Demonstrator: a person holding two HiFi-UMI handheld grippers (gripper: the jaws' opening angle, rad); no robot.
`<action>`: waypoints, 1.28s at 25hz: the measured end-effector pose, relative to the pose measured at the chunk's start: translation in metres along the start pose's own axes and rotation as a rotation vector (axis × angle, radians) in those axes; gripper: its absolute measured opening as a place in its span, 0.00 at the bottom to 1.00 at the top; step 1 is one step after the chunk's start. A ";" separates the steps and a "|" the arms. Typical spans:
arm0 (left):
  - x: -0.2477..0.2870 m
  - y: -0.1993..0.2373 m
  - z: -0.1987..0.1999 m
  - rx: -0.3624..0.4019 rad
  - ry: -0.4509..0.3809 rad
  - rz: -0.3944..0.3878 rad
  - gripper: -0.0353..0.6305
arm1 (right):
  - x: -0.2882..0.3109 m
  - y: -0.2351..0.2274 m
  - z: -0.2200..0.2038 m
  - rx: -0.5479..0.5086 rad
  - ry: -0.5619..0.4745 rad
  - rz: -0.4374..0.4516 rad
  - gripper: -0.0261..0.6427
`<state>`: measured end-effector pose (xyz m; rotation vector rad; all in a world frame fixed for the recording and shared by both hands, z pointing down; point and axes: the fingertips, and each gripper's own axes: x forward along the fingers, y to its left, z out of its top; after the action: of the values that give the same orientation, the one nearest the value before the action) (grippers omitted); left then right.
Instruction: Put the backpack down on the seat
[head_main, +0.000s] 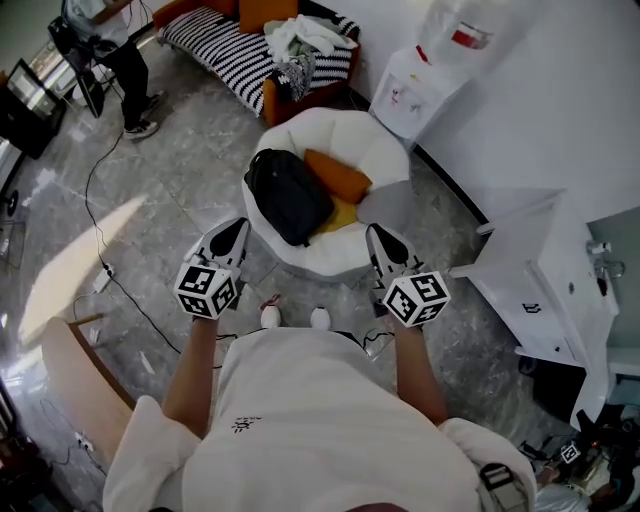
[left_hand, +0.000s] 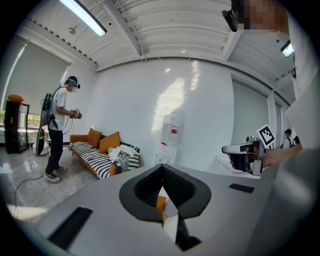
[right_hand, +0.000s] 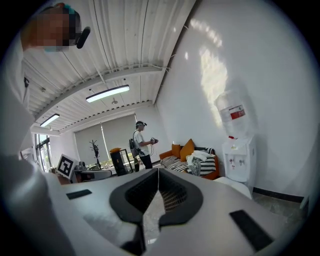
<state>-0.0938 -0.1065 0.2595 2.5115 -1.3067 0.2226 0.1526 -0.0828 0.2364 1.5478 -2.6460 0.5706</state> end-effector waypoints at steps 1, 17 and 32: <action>-0.002 0.002 0.002 0.002 -0.001 -0.002 0.08 | 0.000 0.002 0.002 -0.009 0.002 -0.003 0.08; 0.004 0.031 0.005 0.002 -0.023 0.009 0.08 | 0.013 0.003 -0.020 -0.003 0.038 -0.052 0.08; 0.009 0.029 0.009 0.007 -0.020 0.008 0.08 | 0.018 0.002 -0.018 -0.022 0.029 -0.041 0.08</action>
<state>-0.1118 -0.1321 0.2595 2.5209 -1.3259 0.2046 0.1387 -0.0908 0.2559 1.5711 -2.5840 0.5549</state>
